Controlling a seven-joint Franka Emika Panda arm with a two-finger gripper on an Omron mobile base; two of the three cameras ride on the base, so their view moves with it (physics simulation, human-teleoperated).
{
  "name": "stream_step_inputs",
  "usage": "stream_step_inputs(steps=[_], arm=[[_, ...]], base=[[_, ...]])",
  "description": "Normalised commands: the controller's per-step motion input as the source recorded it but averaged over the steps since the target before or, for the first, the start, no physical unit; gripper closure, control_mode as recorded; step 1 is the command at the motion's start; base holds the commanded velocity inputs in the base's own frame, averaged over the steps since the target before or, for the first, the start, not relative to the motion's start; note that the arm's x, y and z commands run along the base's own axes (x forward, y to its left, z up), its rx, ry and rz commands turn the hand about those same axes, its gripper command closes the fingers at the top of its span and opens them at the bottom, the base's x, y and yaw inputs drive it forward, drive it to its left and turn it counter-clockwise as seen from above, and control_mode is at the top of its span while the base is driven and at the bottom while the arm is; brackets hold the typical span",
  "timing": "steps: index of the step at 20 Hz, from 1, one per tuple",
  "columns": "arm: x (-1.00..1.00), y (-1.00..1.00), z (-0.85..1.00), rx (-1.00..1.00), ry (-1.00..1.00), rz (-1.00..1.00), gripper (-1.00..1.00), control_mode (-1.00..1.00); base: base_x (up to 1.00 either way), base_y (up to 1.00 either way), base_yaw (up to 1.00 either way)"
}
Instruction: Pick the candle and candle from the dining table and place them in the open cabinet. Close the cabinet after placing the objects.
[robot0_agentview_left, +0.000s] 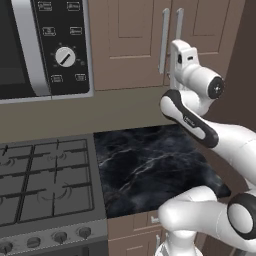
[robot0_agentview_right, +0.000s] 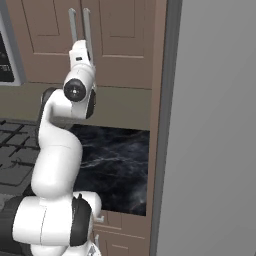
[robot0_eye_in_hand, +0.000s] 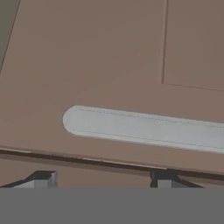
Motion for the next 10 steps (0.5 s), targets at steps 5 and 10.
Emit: stream_step_inputs(steps=[5, 10], arm=[[0.39, 0.0, 0.0, 0.02, 0.0, 0.0, -1.0, -1.0], [0.31, 0.0, 0.0, 0.01, 0.0, 0.0, -1.0, -1.0]], base=[[0.0, 0.0, 0.0], [0.0, 0.0, 0.0]])
